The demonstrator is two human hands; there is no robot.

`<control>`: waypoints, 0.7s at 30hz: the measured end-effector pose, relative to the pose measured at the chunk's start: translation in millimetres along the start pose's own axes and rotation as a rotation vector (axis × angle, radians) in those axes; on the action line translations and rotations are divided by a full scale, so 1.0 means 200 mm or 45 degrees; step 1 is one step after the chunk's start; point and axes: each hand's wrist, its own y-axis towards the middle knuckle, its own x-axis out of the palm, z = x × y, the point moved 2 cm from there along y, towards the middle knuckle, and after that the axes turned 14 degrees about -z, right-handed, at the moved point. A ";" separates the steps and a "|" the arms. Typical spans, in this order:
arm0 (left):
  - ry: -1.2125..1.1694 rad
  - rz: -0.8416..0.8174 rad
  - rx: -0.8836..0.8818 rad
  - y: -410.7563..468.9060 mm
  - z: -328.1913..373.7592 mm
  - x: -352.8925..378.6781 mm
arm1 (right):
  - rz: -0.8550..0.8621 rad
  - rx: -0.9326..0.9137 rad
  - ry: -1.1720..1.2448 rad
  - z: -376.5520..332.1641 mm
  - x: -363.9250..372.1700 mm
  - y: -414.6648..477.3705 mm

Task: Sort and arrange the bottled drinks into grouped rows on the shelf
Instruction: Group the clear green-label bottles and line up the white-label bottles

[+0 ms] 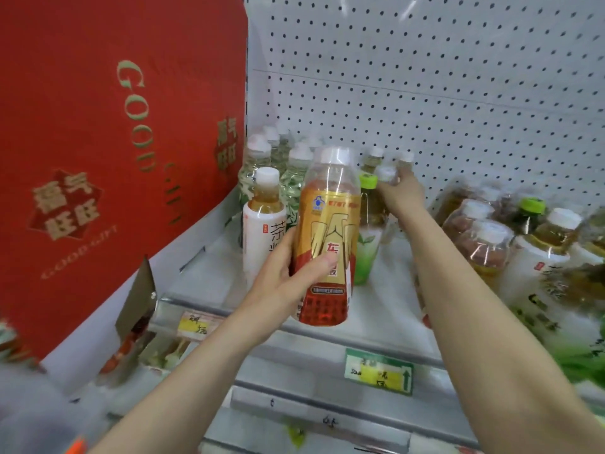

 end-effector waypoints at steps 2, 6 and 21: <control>-0.017 0.015 0.016 0.00 -0.02 0.00 | 0.142 -0.096 -0.153 -0.02 -0.08 -0.13; -0.083 0.053 0.053 0.01 -0.08 0.00 | 0.361 -0.244 -0.350 -0.09 -0.24 -0.40; -0.076 0.210 0.133 -0.10 -0.09 -0.14 | -0.247 -0.193 -0.074 -0.09 -0.15 -0.81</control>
